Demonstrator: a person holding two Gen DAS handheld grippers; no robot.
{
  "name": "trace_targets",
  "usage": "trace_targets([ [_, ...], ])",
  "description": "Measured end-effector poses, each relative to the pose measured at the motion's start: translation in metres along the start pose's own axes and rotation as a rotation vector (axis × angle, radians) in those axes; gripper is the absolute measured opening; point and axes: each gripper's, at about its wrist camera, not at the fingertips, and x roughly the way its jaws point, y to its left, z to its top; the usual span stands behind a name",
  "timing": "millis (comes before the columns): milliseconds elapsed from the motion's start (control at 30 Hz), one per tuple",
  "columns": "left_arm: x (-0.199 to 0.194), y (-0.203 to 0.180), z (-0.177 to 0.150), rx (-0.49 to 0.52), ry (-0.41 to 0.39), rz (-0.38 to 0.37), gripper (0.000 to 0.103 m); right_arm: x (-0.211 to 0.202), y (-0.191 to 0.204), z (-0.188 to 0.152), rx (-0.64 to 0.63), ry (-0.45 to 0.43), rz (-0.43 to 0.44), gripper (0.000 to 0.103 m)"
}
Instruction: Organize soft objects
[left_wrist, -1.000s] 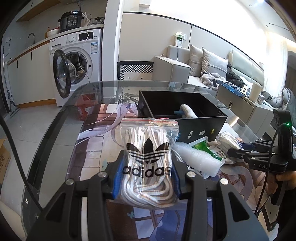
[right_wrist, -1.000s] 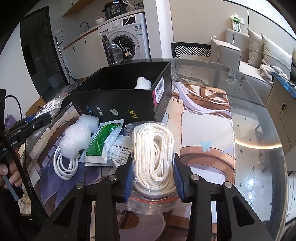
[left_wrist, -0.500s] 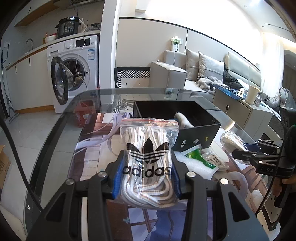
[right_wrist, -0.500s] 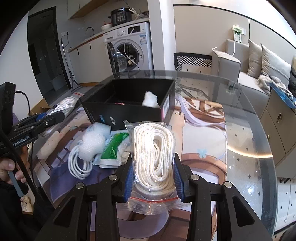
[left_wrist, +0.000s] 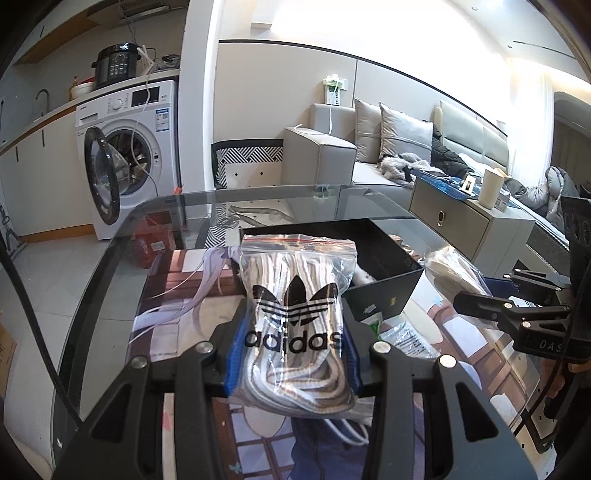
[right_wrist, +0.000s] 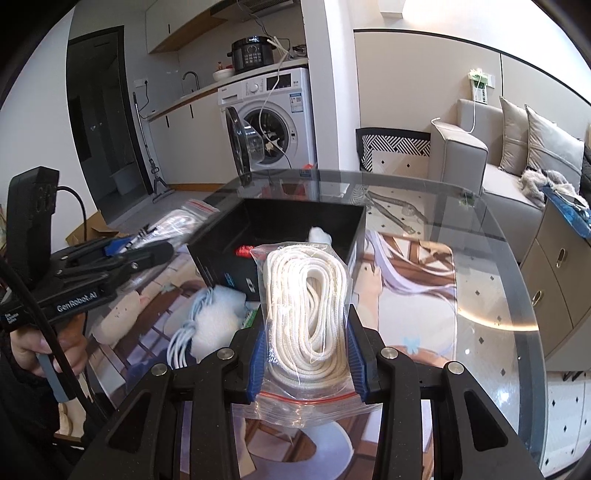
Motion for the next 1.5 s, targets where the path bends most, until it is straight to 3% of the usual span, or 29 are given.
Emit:
trace_targets([
  [433,0.02,-0.01,0.03,0.019,-0.002,-0.018,0.042,0.009,0.008,0.032,0.003,-0.02,0.005,0.038],
  [833,0.047,-0.004,0.047,0.014,0.032,-0.012,0.042,0.038,0.008,0.054,0.016,0.035,-0.01,0.038],
  [1500,0.092,-0.013,0.058,0.042,0.188,0.009,0.042,0.089,0.002,0.075,0.006,0.129,-0.041,0.038],
])
